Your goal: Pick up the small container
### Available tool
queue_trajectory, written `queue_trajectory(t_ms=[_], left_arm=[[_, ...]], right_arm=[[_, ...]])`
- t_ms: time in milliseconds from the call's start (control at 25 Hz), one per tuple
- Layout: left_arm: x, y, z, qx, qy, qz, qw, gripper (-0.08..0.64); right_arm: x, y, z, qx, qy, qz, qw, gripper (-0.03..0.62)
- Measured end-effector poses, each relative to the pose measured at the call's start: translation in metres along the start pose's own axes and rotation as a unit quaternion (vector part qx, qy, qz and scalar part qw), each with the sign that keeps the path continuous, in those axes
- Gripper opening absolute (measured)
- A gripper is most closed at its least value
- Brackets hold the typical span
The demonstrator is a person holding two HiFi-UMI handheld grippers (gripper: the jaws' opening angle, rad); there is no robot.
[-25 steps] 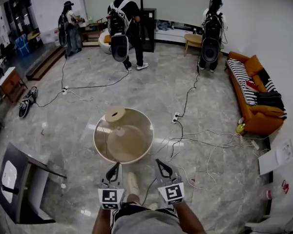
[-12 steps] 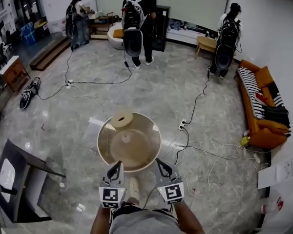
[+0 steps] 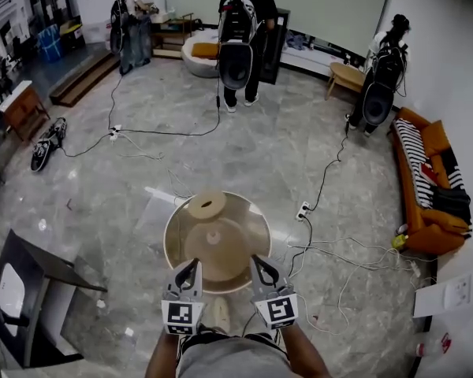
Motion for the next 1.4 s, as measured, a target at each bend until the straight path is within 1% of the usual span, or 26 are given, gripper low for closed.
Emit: queue_trajectory(t_ms=[240, 480, 640, 800, 1000, 1160, 1240, 1320, 1400], left_arm=[[0.043, -0.033, 0.007, 0.001, 0.001, -0.008, 1.0000, 0.018], [0.085, -0.061, 0.011, 0.003, 0.002, 0.003, 1.0000, 0.018], [0.111, -0.076, 0.004, 0.009, 0.006, 0.014, 0.9999, 0.018], [0.130, -0.097, -0.009, 0.016, 0.014, 0.022, 0.9995, 0.018], [0.145, -0.120, -0.030, 0.033, 0.027, 0.035, 0.9985, 0.018], [0.166, -0.138, -0.055, 0.048, 0.029, 0.050, 0.9971, 0.018], [0.174, -0.149, -0.068, 0.048, 0.039, 0.061, 0.9962, 0.018], [0.176, -0.160, -0.080, 0.049, 0.054, 0.073, 0.9947, 0.018], [0.176, -0.171, -0.094, 0.053, 0.051, 0.077, 0.9943, 0.018]], right_arm=[[0.002, -0.059, 0.007, 0.002, 0.005, 0.008, 1.000, 0.000], [-0.005, -0.109, 0.007, 0.000, 0.010, 0.015, 1.000, 0.000], [-0.004, -0.140, 0.002, 0.008, 0.020, 0.031, 0.999, 0.000], [-0.003, -0.174, -0.005, 0.009, 0.010, 0.045, 0.999, 0.000], [-0.002, -0.207, -0.039, 0.042, 0.009, 0.072, 0.996, 0.000], [0.000, -0.235, -0.067, 0.045, -0.002, 0.083, 0.996, 0.000], [0.001, -0.249, -0.085, 0.050, -0.005, 0.089, 0.995, 0.000], [0.000, -0.260, -0.102, 0.057, -0.007, 0.099, 0.993, 0.000], [-0.001, -0.269, -0.123, 0.063, -0.009, 0.107, 0.992, 0.000]])
Point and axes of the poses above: the fingertips, and each gripper's own axes: y backward along the fingers, x to its left, z out of its top, the point moved 5 cm from there along y, backward along the fingers, and after that the axes turned 9 degrees about y, right-handed, at the moved point
